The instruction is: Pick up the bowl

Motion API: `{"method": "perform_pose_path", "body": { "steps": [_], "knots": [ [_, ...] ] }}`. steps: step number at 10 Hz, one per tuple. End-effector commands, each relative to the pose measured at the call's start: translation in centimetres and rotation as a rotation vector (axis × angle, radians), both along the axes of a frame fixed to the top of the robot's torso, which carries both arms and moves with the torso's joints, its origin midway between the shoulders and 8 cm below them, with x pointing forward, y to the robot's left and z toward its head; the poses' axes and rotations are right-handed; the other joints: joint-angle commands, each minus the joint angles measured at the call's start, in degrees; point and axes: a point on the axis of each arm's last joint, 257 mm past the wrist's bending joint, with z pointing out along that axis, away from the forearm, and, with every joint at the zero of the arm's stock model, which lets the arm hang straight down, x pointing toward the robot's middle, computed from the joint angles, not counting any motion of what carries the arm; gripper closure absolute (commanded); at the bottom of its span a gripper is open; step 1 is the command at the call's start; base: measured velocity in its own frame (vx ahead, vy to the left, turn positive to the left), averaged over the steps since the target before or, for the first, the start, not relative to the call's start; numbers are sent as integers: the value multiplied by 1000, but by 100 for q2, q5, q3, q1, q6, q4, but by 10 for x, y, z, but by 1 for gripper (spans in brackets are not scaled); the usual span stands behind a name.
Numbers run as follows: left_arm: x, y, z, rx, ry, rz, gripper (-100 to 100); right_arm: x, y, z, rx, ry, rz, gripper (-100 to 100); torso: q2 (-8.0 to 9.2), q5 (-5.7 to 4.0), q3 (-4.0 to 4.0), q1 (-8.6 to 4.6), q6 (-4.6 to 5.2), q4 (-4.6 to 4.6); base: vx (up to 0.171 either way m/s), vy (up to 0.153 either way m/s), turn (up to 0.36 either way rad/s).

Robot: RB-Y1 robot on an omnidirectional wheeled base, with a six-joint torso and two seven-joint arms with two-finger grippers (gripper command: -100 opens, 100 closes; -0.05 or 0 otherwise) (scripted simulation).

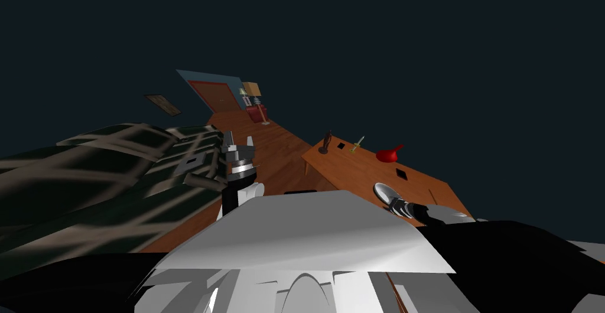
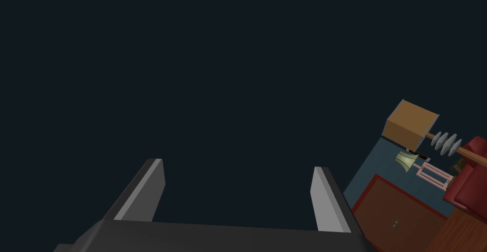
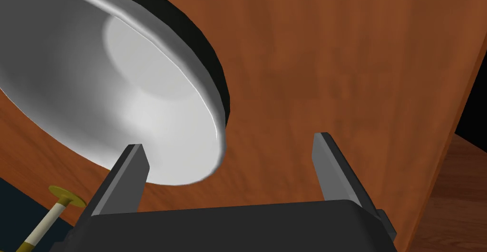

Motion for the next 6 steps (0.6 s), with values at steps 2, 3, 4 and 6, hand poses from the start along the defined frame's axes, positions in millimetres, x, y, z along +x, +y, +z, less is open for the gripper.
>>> {"method": "perform_pose_path", "body": {
  "steps": [2, 3, 4, 6],
  "knots": [
    [0, 0, 0, 0, 0, 0, 0, -29, 6, -13, 10, 62, -6, -100, -8, -2, -5, -5, 1, -2, 62, -55, 82],
    [0, 0, 0, 0, 0, 0, 0, -24, 10, -15, 17, 55, 5, -100, -17, -5, -10, -20, 0, -4, 79, -73, 70],
    [0, 0, 0, 0, 0, 0, 0, -23, 6, -12, 9, 50, -7, -100, -23, -7, -14, -21, -2, -6, 31, -25, 16],
    [0, 0, 0, 0, 0, 0, 0, -47, 1, -15, -25, 110, 25, -100, 0, -1, -1, 2, 2, -1, 61, -42, -161]
  ]
}}
